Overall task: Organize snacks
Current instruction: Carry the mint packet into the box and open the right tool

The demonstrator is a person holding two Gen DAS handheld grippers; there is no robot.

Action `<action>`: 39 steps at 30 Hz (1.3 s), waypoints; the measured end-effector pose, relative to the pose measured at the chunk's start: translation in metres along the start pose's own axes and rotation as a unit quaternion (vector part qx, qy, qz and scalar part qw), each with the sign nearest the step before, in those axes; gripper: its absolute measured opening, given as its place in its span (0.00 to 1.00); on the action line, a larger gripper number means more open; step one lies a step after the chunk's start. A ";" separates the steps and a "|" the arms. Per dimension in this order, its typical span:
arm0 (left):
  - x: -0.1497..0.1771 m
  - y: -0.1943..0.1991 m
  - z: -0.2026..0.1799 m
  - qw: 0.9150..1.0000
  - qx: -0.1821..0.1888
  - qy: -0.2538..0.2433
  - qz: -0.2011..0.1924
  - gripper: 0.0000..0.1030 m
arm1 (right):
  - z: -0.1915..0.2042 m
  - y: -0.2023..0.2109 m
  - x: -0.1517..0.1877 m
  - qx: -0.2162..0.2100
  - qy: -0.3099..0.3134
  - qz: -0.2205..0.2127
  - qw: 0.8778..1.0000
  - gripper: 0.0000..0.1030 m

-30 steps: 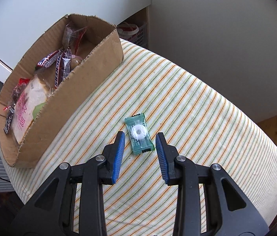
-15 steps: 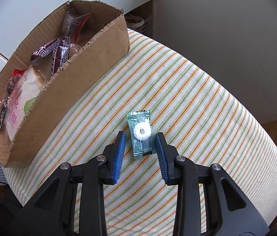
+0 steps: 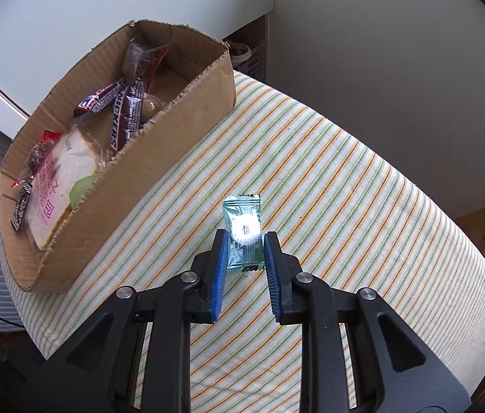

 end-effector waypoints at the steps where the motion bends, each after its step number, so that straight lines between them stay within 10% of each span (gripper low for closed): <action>1: 0.000 0.000 0.000 1.000 0.001 0.001 0.000 0.28 | 0.003 0.005 -0.002 0.001 0.003 -0.004 1.000 0.21; 16: -0.002 0.007 0.003 1.000 0.002 0.006 -0.005 0.28 | 0.062 0.053 -0.063 -0.022 0.051 -0.075 0.996 0.21; 39: -0.002 0.006 0.007 1.000 -0.001 0.016 -0.003 0.28 | 0.092 0.020 -0.086 -0.028 0.082 -0.061 0.994 0.28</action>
Point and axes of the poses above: each gripper's, at about its wrist camera, not at the fingertips, and y roughly against the way its jaws point, z to its left, x to its underside, the point moved 6 cm from there along -y, roughly the way its jaws point, and after that the axes turned 13 degrees about y, right-handed, at the moved point
